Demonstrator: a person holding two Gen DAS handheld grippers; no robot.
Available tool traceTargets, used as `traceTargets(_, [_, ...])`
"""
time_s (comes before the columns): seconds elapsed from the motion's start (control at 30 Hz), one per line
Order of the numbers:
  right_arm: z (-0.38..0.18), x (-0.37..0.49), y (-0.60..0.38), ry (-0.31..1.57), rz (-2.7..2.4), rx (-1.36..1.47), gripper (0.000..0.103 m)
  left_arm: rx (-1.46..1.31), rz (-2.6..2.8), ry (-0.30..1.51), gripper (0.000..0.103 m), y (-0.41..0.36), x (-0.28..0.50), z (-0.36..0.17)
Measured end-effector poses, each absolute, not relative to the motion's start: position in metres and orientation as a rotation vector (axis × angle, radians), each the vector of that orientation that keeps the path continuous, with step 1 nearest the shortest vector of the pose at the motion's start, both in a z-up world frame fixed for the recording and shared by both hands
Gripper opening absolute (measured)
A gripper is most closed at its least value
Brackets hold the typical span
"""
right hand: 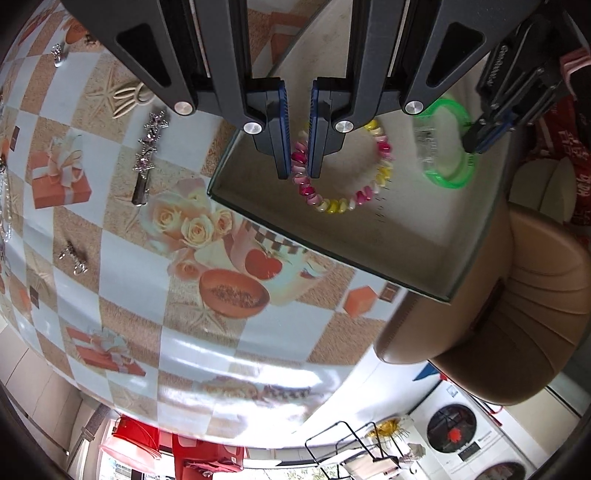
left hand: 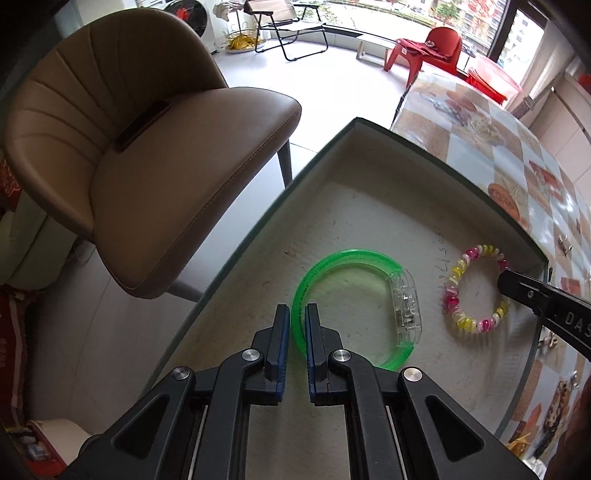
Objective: Organize jewelry
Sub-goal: 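Open both tools to drop the bangle and bracelet into the tray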
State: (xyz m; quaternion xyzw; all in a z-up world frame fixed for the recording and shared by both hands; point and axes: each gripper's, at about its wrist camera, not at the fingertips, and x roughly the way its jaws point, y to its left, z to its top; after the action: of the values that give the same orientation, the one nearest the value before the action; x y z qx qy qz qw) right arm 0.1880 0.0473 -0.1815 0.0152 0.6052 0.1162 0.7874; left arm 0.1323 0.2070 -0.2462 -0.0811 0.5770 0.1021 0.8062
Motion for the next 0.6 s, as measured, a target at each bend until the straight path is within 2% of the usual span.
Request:
traceTargets(0.27, [-0.183,0.186,0.054,1.3,0.247,-0.029,0.011,-0.137,0.219,1.241,0.012,0.194,0.135,-0.245])
traceTargets(0.47, [-0.17,0.181,0.047,1.282,0.28,0.068,0.018,-0.152,0.212,1.222,0.012,0.191,0.133,-0.235])
traceTargets(0.5, [-0.165,0.18,0.045,1.273,0.286,0.081,0.026,-0.149,0.208,1.219,0.023,0.191,0.132,-0.233])
traceTargets(0.53, [-0.16,0.178,0.044,1.263,0.288,0.092,0.032,-0.148,0.209,1.22,0.071,0.189,0.131,-0.23])
traceTargets(0.57, [-0.155,0.177,0.041,1.252,0.288,0.102,0.042,-0.152,0.217,1.216,0.097,0.189,0.13,-0.228])
traceTargets(0.6, [-0.149,0.174,0.037,1.237,0.289,0.116,0.047,-0.158,0.241,1.178,0.103,0.189,0.126,-0.221])
